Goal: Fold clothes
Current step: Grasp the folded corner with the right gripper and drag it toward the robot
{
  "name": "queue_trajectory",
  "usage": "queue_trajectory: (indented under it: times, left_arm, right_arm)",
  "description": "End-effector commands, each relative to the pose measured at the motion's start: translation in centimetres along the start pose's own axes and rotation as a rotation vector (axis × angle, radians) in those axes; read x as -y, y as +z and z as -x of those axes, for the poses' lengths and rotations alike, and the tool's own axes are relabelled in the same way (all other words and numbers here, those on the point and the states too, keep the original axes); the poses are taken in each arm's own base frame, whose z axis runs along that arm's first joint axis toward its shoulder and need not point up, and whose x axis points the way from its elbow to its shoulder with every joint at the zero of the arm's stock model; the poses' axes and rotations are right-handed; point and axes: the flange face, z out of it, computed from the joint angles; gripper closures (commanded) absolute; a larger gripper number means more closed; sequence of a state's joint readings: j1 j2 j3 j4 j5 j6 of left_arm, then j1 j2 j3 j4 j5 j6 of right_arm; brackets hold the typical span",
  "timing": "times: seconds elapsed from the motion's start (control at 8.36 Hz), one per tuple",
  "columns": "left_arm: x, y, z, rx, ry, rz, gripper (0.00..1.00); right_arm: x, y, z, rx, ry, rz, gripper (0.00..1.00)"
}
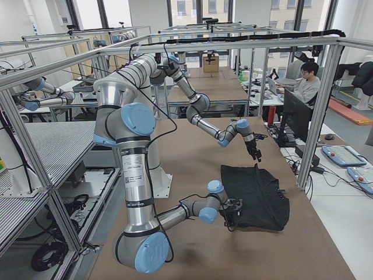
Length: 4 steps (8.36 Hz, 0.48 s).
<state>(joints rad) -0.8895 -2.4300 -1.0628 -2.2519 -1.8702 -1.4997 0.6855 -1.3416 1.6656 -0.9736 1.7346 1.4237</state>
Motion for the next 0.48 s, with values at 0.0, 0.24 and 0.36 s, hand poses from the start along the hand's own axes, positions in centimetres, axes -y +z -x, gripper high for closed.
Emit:
queue_trajectory:
  times: [0.0, 0.24, 0.36]
  left_arm:
    - [-1.5, 0.3, -1.4, -0.010, -0.002, -0.006, 0.29]
    - [-1.6, 0.2, -1.6, -0.011, -0.003, -0.004, 0.29]
    - [-1.6, 0.1, -1.7, -0.014, -0.003, -0.003, 0.29]
  right_arm:
    - [-4.1, -7.9, 0.6, 0.038, -0.017, 0.122, 1.00]
    - [-9.9, -15.1, -0.6, 0.117, -0.023, 0.354, 1.00]
    - [-13.7, -17.3, 1.4, 0.148, 0.037, 0.490, 1.00]
